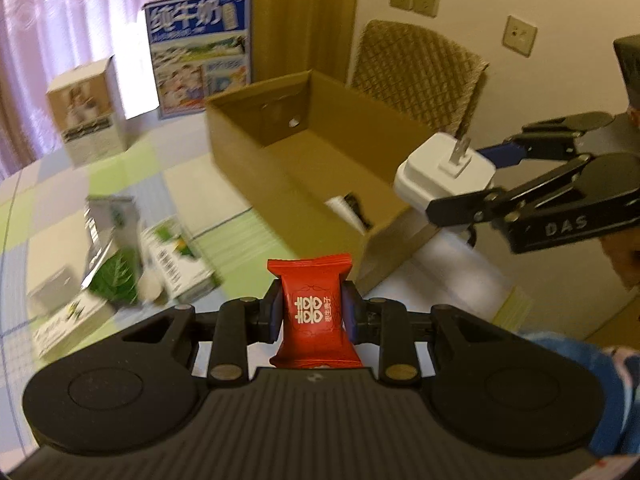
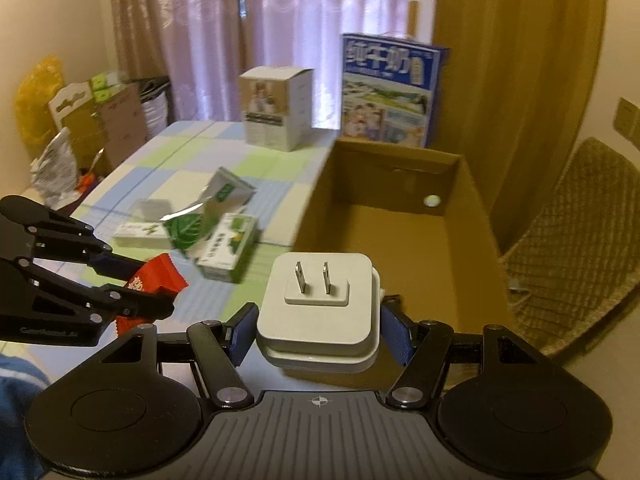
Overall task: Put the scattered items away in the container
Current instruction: 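Release the red packet into the cardboard box with the left tool while the right tool lowers the plug, then open the right tool to drop the white plug into the cardboard box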
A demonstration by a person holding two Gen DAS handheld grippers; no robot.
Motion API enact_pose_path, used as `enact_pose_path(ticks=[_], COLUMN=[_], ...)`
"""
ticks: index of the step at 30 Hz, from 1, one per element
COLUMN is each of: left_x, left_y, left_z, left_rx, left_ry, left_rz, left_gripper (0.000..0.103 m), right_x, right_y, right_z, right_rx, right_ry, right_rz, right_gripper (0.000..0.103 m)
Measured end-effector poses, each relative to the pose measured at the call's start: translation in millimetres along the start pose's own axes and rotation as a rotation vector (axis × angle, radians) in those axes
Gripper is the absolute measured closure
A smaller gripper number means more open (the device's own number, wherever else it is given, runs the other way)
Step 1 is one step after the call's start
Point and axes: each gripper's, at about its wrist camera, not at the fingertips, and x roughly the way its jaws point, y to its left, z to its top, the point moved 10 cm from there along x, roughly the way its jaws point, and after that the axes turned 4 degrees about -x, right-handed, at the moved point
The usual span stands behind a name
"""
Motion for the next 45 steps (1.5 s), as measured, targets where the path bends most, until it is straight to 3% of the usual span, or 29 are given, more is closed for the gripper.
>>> enact_pose_path(ticks=[13, 27, 45], left_x=[59.0, 121.4, 84.0], left_y=[-51.3, -52.0, -23.9], left_z=[70.1, 90.7, 77.4], left_rx=[0.014, -0.037, -0.049], left_ry=[-0.019, 0.013, -0.047], left_rz=[-0.089, -0.087, -0.025], left_gripper=[0.079, 0.078, 0.071], right_x=[15.8, 55.3, 74.1], right_y=[-94.5, -124.8, -111.2], right_z=[8.9, -0.4, 4.2], right_rx=[0.102, 0.145, 0.167], right_ry=[0.002, 0.040, 0.054], right_rz=[-0.073, -0.077, -0.046], right_gripper=[0.040, 0.040, 0.040])
